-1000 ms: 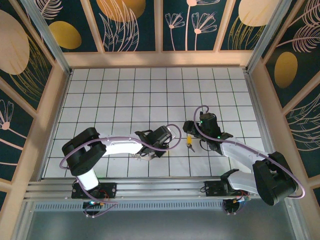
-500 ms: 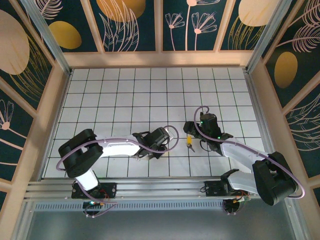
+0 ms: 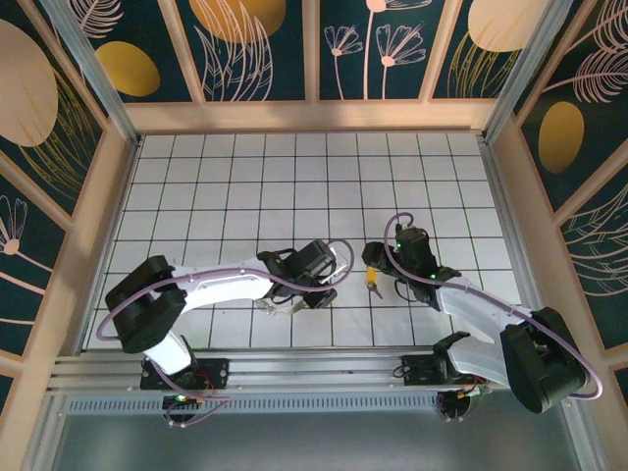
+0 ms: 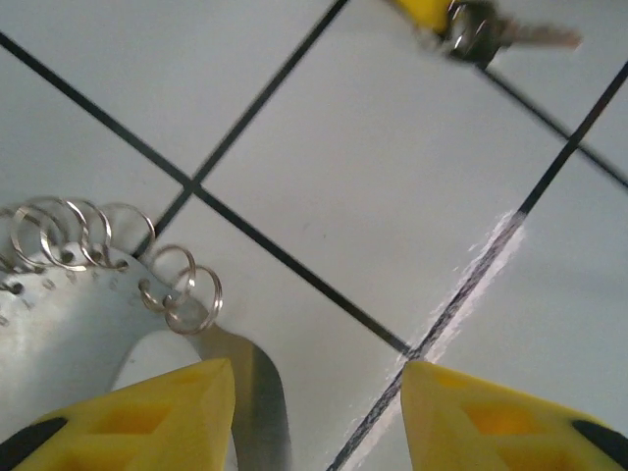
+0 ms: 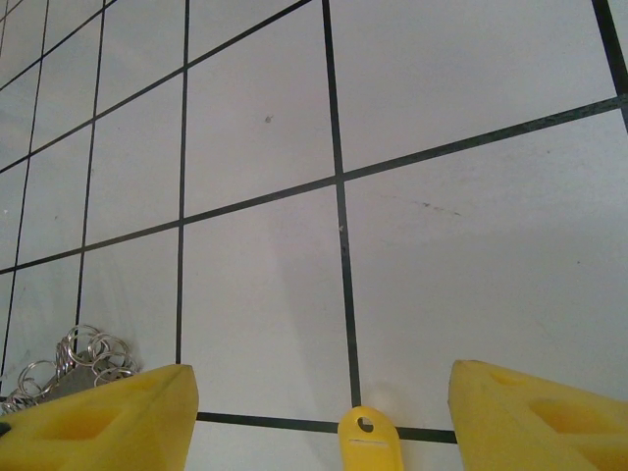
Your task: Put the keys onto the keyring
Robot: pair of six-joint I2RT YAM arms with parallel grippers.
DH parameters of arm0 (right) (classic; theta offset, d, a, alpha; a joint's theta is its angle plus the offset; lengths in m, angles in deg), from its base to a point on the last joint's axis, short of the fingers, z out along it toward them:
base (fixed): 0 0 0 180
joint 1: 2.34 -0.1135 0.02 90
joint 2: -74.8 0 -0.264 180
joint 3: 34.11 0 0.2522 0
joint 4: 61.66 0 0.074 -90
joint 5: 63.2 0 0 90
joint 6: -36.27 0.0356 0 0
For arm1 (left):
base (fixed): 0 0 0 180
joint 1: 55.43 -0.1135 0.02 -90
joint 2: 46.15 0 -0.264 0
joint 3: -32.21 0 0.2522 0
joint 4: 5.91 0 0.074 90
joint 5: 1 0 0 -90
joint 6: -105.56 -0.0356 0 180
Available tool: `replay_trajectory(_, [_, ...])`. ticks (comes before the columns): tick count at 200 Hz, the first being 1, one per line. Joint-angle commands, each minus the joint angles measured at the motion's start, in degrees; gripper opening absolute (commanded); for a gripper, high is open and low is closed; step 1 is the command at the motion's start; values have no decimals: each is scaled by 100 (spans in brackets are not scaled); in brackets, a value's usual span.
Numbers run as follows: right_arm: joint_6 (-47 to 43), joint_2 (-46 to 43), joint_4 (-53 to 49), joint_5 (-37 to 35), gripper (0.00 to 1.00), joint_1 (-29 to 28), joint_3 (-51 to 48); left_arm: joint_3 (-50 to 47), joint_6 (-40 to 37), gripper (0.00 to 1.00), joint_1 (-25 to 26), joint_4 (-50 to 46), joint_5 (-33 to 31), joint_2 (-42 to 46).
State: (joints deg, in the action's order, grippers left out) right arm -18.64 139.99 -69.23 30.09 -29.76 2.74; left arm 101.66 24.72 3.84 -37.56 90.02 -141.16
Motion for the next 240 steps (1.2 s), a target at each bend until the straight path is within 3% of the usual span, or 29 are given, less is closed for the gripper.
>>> replay_trajectory(1, [68,-95,93,110,69,35,-34,327,-46,47,19,-514,-109,-284])
replay_trajectory(85, [42,-69,92,102,69,35,20,488,-170,40,23,-448,-814,-655])
replay_trajectory(142, [42,-52,92,93,69,34,11,341,-169,43,17,-253,-1138,-388])
replay_trajectory(240, [33,-40,83,93,69,35,20,207,-277,43,2,26,-1261,-677])
